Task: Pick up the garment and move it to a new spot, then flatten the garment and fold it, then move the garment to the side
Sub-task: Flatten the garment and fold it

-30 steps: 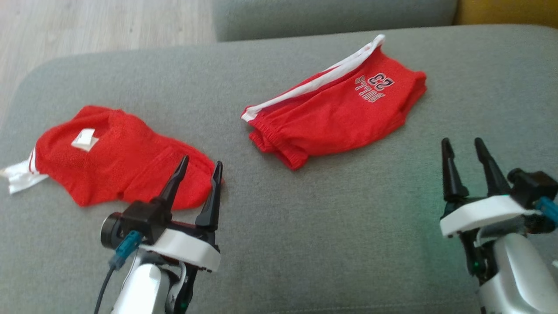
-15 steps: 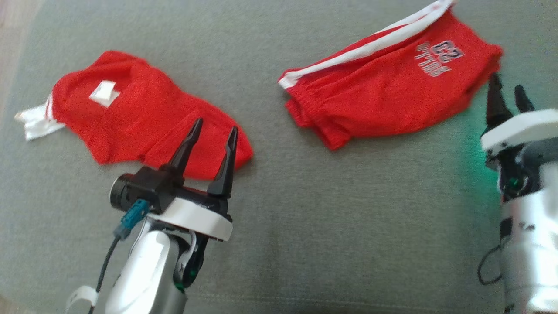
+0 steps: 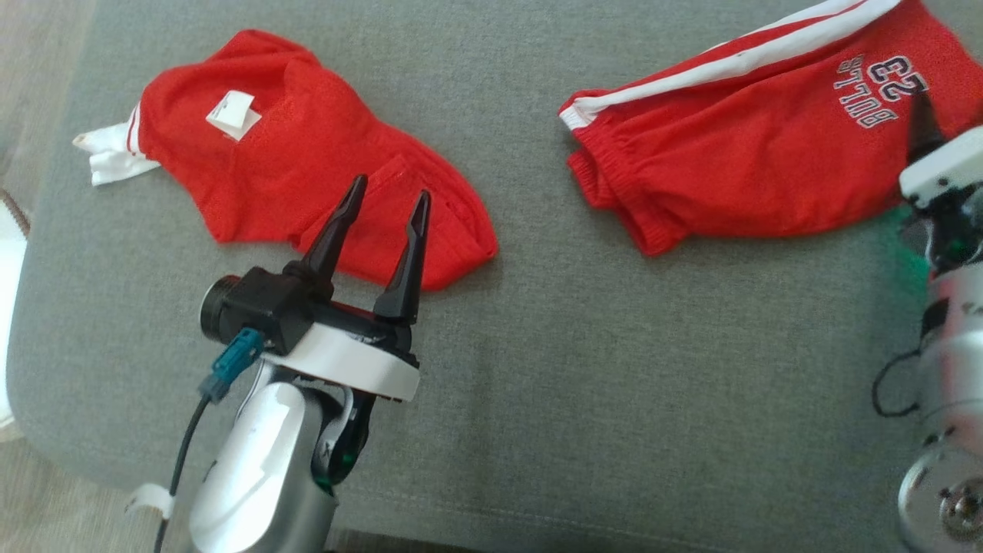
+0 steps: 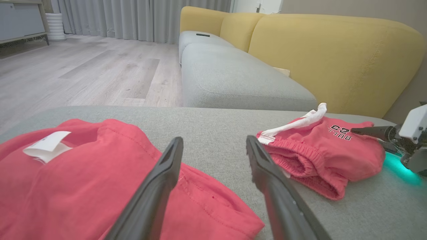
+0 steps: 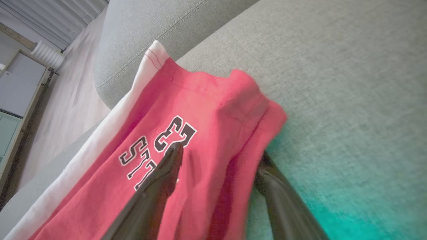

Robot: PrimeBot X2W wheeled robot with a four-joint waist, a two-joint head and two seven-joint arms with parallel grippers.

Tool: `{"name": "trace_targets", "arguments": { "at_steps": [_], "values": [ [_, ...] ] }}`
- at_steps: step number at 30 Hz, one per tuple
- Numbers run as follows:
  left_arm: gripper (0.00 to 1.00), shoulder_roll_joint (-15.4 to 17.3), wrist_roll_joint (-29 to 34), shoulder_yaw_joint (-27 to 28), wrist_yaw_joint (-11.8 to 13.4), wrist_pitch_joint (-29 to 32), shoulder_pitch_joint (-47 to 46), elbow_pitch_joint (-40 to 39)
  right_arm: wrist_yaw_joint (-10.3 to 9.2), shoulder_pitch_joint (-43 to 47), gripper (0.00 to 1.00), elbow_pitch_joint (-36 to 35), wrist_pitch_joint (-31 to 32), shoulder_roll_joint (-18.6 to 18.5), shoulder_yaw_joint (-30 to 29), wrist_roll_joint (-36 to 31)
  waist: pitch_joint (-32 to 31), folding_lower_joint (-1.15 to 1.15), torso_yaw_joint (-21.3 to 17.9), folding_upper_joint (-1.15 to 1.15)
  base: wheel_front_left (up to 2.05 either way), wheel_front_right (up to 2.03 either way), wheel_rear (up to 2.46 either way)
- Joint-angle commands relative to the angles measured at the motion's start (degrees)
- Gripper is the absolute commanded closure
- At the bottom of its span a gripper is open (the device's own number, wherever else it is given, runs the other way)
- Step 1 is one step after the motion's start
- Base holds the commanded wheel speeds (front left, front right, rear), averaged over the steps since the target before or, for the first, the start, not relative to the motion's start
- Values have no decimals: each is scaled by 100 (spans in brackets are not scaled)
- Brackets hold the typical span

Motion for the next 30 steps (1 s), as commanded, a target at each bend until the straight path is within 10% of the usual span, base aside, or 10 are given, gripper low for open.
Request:
{"name": "trace_targets", "arguments": {
  "at_steps": [1, 12, 13, 14, 30],
  "values": [
    [0, 39, -51, 141, 51, -29, -183, -221, -5, -200, 0, 83, 159, 28, 10, -102, 85, 0, 67, 0, 0, 0, 0],
    [0, 39, -189, 1, 116, -29, -297, -266, -5, -896, 0, 513, 224, -222, -221, -718, 349, 0, 202, 0, 0, 0, 0],
    [0, 39, -191, 5, 120, -29, -300, -261, -5, -936, 61, 548, 204, -216, -237, -730, 350, 0, 195, 0, 0, 0, 0],
    [0, 39, -192, 11, 125, -29, -301, -254, -5, -969, 100, 571, 158, -207, -229, -741, 341, 0, 183, 0, 0, 0, 0],
    [0, 39, -116, 55, 78, -29, -53, -113, -5, -281, 100, 547, -1089, -324, 483, 139, -385, 0, -384, 0, 0, 0, 0]
  ]
}}
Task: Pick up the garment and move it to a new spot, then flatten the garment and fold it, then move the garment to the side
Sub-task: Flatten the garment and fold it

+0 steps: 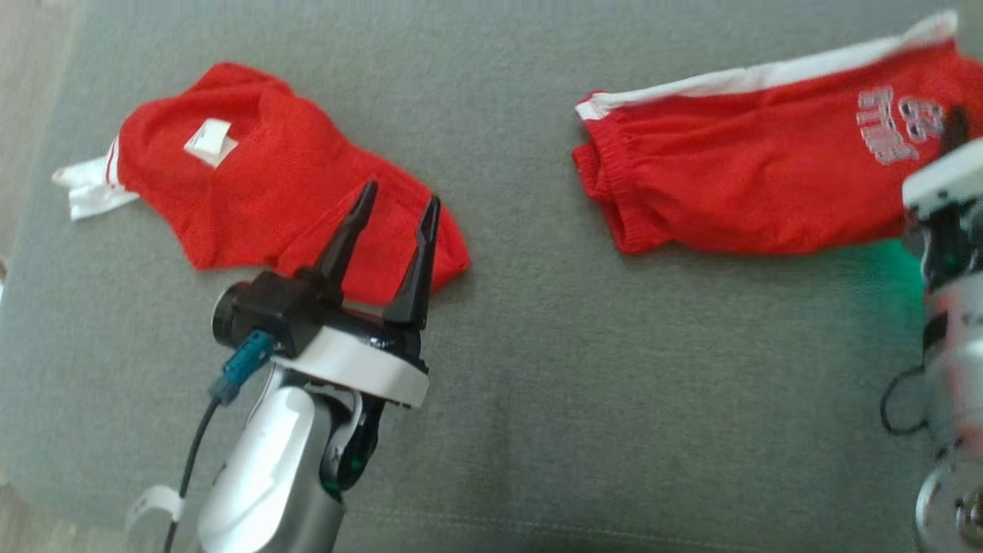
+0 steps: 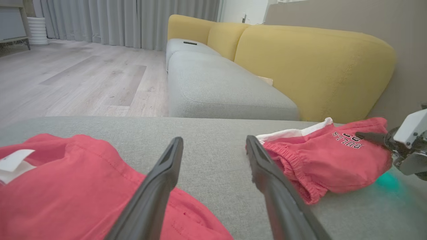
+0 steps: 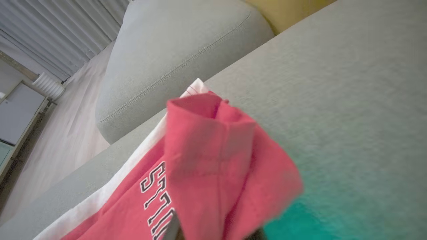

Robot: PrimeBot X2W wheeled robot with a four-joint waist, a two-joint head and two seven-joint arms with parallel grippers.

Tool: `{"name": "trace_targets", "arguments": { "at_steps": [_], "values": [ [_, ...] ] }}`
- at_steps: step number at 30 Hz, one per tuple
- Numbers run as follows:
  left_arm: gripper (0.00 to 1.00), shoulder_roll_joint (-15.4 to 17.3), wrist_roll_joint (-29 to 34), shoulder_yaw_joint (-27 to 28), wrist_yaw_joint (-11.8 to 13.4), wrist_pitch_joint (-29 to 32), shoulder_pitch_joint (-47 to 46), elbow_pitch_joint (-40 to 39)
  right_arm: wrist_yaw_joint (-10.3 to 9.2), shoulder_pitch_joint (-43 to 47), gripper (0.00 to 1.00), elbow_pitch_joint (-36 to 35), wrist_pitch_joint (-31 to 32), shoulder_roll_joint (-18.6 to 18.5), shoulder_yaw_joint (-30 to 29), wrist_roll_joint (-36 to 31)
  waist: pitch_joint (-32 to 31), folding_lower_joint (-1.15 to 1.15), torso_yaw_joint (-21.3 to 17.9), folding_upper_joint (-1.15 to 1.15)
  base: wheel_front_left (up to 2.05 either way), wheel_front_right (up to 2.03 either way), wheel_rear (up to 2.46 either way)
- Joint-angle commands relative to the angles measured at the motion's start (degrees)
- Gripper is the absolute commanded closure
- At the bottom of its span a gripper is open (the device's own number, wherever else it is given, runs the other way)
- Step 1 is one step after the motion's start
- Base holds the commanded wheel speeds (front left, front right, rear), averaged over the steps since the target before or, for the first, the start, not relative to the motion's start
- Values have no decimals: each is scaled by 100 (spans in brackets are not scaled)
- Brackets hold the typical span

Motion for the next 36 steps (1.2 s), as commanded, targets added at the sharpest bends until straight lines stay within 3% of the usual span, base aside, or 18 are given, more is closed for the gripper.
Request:
{"name": "trace_targets", "arguments": {
  "at_steps": [1, 5, 10, 19, 29, 36],
  "values": [
    [0, 49, 29, 200, -11, -29, 13, -155, -5, 42, 100, -211, -89, -49, 129, 91, -173, 0, -143, 0, 0, 0, 0],
    [0, 49, 81, 235, -25, -29, 209, -121, -5, 648, 100, -385, -309, -197, 96, 423, -481, 0, -333, 0, 0, 0, 0],
    [0, 49, 91, 250, -46, -29, 360, -88, -5, 1216, 100, -547, -481, -274, -129, 354, -714, 0, -400, 0, 0, 0, 0],
    [0, 49, 111, 305, -46, -29, 556, -119, -5, 1707, 100, -1033, -541, 6, -426, 102, -879, 0, -514, 0, 0, 0, 0],
    [0, 49, 135, 261, -86, -29, 532, -99, -5, 1694, 100, -1722, -751, 282, 308, 74, -970, 0, -494, 0, 0, 0, 0],
    [0, 49, 165, 278, -91, -29, 608, -65, -5, 1924, 100, -2242, -896, 418, 1305, 488, -1125, 0, -355, 0, 0, 0, 0]
  ]
}}
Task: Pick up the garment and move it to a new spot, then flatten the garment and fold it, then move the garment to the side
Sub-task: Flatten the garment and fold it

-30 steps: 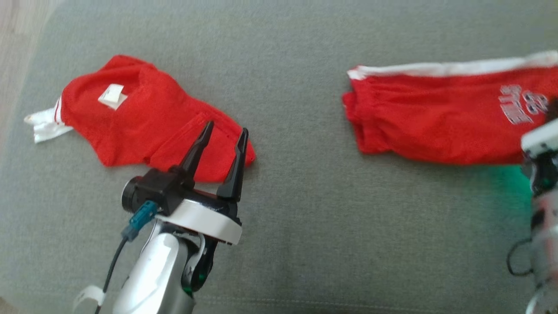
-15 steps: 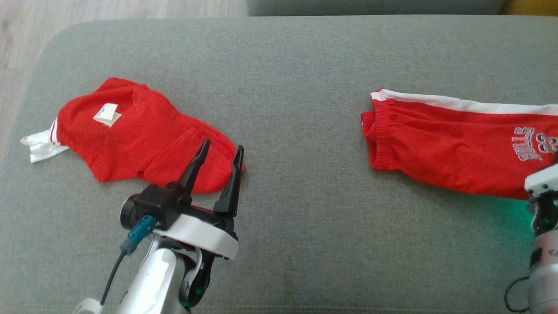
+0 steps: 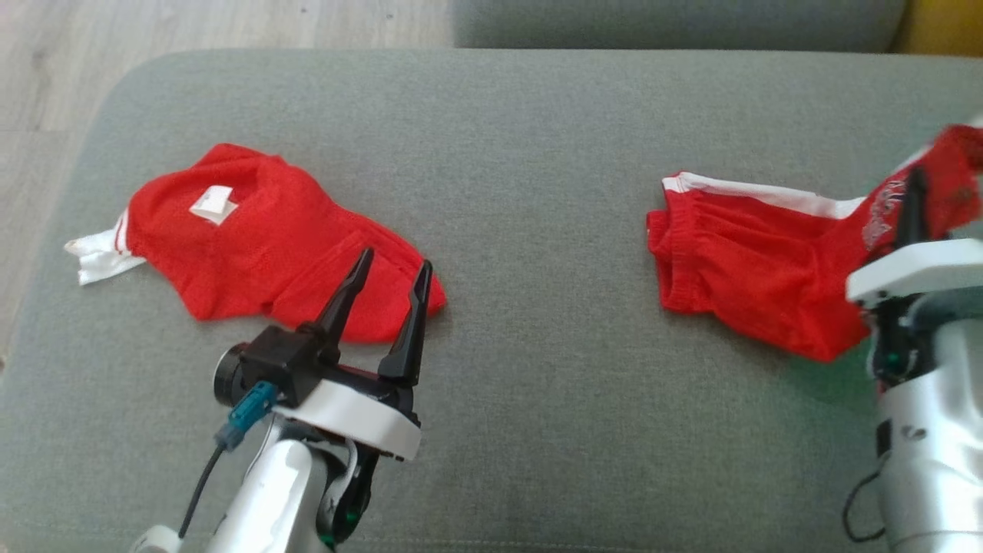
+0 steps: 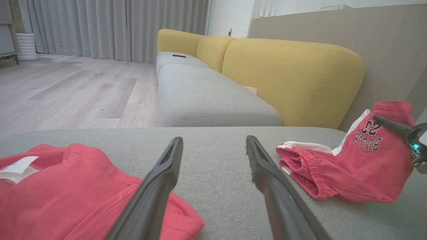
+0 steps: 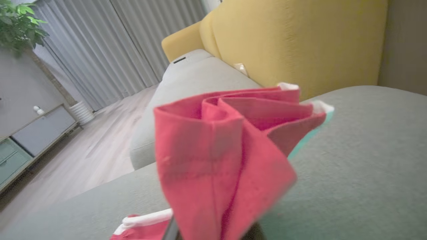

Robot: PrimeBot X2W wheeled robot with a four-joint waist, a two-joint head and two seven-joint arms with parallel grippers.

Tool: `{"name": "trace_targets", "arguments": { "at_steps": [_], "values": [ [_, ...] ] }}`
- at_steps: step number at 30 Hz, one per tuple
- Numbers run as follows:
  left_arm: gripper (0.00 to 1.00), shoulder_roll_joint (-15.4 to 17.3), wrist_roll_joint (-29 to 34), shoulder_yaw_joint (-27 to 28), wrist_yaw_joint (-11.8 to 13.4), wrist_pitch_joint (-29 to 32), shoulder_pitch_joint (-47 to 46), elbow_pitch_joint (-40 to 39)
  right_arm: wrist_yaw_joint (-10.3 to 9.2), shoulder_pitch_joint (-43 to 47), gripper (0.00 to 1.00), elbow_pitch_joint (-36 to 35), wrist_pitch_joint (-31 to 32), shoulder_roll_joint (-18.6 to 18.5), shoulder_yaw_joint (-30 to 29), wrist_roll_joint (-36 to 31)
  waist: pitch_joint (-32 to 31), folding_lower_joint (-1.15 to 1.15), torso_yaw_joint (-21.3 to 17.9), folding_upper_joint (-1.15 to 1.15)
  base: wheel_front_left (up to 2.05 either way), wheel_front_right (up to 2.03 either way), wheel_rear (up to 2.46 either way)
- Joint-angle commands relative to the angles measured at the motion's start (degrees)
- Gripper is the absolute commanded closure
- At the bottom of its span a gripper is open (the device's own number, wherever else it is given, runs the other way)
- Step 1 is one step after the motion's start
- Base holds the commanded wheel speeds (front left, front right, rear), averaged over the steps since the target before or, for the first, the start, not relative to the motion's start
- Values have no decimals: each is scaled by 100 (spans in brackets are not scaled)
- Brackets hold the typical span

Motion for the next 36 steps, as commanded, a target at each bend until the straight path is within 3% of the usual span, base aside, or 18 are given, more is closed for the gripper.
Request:
{"name": "trace_targets", "arguments": {
  "at_steps": [1, 10, 21, 22, 29, 36],
  "values": [
    [0, 41, 51, 175, -15, -29, -56, -159, -5, -15, 100, -263, -72, 48, 308, 96, -51, 0, 47, 0, 0, 0, 0],
    [0, 41, 51, 178, 3, -29, 10, -145, -5, 318, 100, -514, -48, 81, 1561, 554, -128, 0, 185, 0, 0, 0, 0],
    [0, 41, 42, 191, 7, -29, -2, -160, -5, 304, 100, 243, -40, 104, 2531, 434, -48, 0, 220, 0, 0, 0, 0],
    [0, 41, 42, 192, 8, -29, 2, -159, -5, 306, 0, 325, -61, 118, 2600, 423, -51, 0, 219, 0, 0, 0, 0],
    [0, 41, 39, 211, 8, -29, 33, -134, -5, 370, 0, 833, -8, 264, 3334, 589, -131, 0, 180, 0, 0, 0, 0],
    [0, 41, 33, 222, 27, -29, 72, -129, -5, 411, 0, 874, 83, 296, 3785, 956, -228, 0, 118, 0, 0, 0, 0]
  ]
}}
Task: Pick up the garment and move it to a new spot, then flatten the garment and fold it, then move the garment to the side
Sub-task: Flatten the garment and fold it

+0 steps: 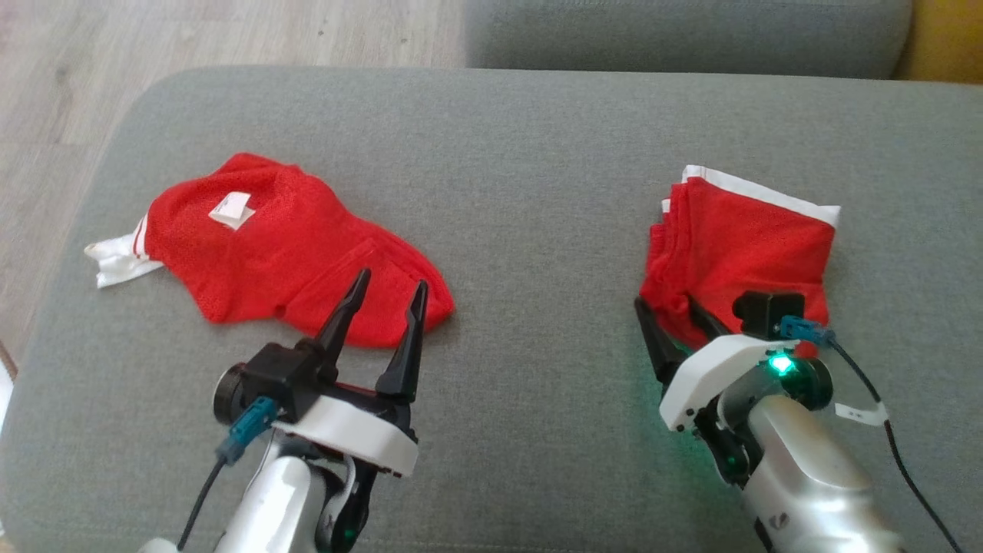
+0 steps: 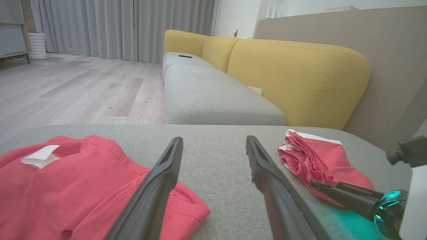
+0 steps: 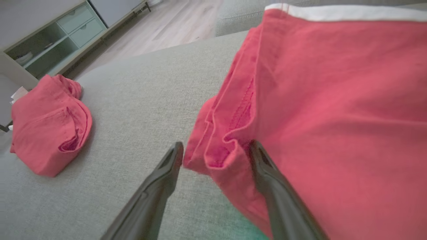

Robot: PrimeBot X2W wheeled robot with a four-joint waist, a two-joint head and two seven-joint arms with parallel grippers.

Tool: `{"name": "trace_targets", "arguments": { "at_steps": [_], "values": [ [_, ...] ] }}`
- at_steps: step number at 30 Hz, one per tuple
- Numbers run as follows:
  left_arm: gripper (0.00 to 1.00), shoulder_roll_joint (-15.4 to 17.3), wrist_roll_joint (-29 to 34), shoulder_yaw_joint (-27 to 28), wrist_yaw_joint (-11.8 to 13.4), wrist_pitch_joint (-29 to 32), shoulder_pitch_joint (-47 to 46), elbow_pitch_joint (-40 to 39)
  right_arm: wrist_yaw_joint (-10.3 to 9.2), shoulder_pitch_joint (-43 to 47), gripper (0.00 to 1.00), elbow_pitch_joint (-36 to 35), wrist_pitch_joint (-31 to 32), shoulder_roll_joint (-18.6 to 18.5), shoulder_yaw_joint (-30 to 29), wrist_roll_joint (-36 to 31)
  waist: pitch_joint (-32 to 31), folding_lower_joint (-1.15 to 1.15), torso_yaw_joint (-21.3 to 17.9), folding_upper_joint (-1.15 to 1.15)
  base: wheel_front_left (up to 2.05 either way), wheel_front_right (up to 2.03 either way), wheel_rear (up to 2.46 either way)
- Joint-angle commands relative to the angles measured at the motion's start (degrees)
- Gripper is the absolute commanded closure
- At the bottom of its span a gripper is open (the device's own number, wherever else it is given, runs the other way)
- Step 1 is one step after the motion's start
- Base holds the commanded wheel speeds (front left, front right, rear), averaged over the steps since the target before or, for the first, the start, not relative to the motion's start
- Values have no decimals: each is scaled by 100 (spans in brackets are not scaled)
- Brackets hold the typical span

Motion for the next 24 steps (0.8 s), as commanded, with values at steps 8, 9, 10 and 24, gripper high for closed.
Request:
{"name": "trace_targets", "arguments": {
  "at_steps": [8, 9, 10, 24],
  "values": [
    [0, 37, 22, 269, 70, -29, -60, -228, -5, -42, 0, -632, -332, 39, 120, 207, -124, 0, -259, 0, 0, 0, 0],
    [0, 37, 24, 282, 70, -29, -59, -242, -5, -29, 0, -724, -380, 2, 87, 186, -128, 0, -295, 0, 0, 0, 0],
    [0, 37, 29, 298, 71, -29, -59, -254, -5, -14, 0, -826, -436, -40, 41, 155, -135, 0, -338, 0, 0, 0, 0],
    [0, 37, 87, 606, 81, -29, -119, -629, -5, 871, 0, -2649, -932, -181, -2067, -1682, -108, 0, -857, 0, 0, 0, 0]
  ]
}}
